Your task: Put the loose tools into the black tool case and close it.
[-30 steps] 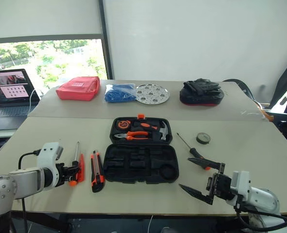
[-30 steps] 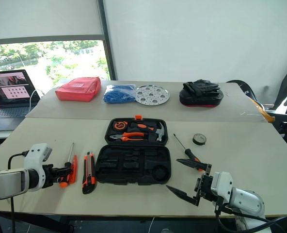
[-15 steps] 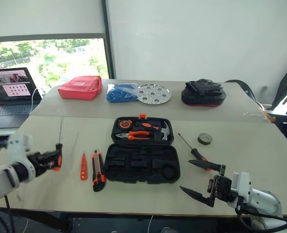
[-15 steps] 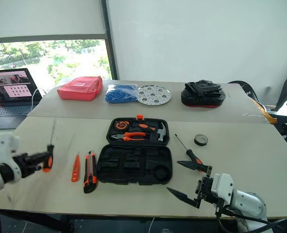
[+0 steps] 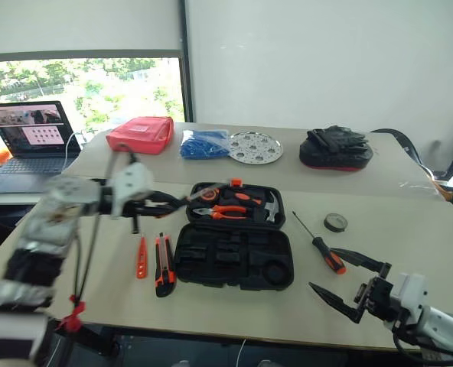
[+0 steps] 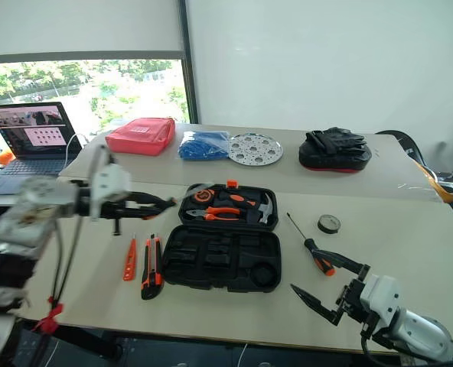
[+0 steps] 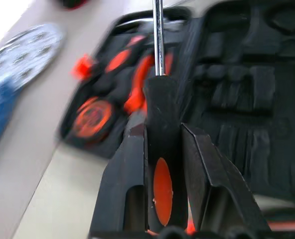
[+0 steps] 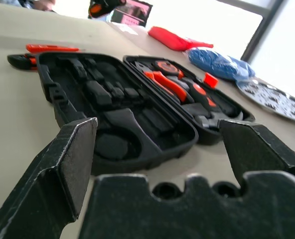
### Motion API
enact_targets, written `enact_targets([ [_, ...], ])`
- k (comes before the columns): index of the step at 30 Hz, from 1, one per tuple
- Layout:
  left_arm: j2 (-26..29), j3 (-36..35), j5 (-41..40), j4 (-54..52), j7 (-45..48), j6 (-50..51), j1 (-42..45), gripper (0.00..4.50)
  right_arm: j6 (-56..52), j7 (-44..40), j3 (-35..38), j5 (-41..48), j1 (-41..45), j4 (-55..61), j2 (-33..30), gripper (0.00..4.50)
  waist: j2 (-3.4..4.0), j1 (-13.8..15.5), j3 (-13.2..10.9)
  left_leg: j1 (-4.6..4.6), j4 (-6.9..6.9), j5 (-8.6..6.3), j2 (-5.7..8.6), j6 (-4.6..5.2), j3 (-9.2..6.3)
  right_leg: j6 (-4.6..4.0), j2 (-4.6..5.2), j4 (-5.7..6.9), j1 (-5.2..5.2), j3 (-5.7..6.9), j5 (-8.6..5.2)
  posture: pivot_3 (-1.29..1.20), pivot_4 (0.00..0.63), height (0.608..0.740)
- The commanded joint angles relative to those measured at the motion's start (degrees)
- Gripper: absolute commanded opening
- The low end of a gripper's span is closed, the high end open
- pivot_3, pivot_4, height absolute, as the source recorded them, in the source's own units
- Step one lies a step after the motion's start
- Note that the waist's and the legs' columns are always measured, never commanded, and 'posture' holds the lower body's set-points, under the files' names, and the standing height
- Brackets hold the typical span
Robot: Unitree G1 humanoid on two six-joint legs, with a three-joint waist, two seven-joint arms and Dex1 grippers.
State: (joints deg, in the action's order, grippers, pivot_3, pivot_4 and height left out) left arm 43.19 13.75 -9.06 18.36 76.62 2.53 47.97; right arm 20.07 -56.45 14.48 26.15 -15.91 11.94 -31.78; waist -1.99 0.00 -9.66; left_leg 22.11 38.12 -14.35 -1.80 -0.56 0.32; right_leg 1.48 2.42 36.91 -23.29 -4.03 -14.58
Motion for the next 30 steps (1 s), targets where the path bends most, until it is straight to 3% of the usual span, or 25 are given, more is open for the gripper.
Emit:
enact_targets([
  [1,-3.1,4.93,5.66,7.52,3.68,-3.45,6.53,0.57,0.93,2.87,1.22,0.05,-1.68,5.21,1.06,4.5,0.0,-0.99,0.0,0.03,0.0,-0.04,0.0,0.06,-0.01,0.01,0.0,0.01,-0.04,-0.01,0.0,0.0,0.15,0.74],
  [7,-8.2,10.73,13.39,14.01,3.06,0.28,11.27,0.57,0.45,6.74,0.51,-1.53,-4.46,9.38,3.17,4.5,0.01,-1.83,-0.02,0.19,0.12,-0.1,0.03,0.17,-0.12,0.05,-0.01,0.12,-0.19,-0.03,-0.03,0.0,0.15,0.74],
  [11,-10.56,10.77,16.28,17.4,-0.23,0.04,12.07,0.57,-0.26,8.34,0.38,-1.98,-5.15,11.42,3.23,4.5,0.01,-1.47,-0.02,0.19,0.18,-0.1,0.03,0.17,-0.15,0.06,0.0,0.21,-0.18,0.01,-0.04,0.0,0.15,0.74],
  [21,-11.7,13.34,20.42,12.87,2.59,7.31,10.01,0.57,-0.55,9.58,0.55,-1.91,-5.73,12.45,2.73,4.5,0.02,-0.85,-0.02,0.2,0.69,-0.1,0.02,0.18,-0.18,0.46,-0.02,0.28,0.0,0.03,-0.12,0.0,0.15,0.74],
  [28,-13.75,12.04,21.47,10.74,-1.97,10.72,9.25,0.57,-0.18,9.45,-0.58,-2.14,-5.12,11.76,3.07,4.5,0.03,-0.79,-0.02,0.16,0.71,-0.11,0.02,0.19,-0.2,0.43,-0.02,0.29,0.06,0.03,-0.1,0.0,0.15,0.74],
  [30,-14.02,11.49,20.81,10.03,-2.07,10.95,9.35,1.51,-0.31,9.42,-0.91,-2.12,-4.96,11.75,3.09,4.5,0.03,-0.6,-0.02,0.16,0.75,-0.11,0.03,0.19,-0.21,0.46,-0.02,0.29,0.09,0.03,-0.09,0.0,0.15,0.74],
])
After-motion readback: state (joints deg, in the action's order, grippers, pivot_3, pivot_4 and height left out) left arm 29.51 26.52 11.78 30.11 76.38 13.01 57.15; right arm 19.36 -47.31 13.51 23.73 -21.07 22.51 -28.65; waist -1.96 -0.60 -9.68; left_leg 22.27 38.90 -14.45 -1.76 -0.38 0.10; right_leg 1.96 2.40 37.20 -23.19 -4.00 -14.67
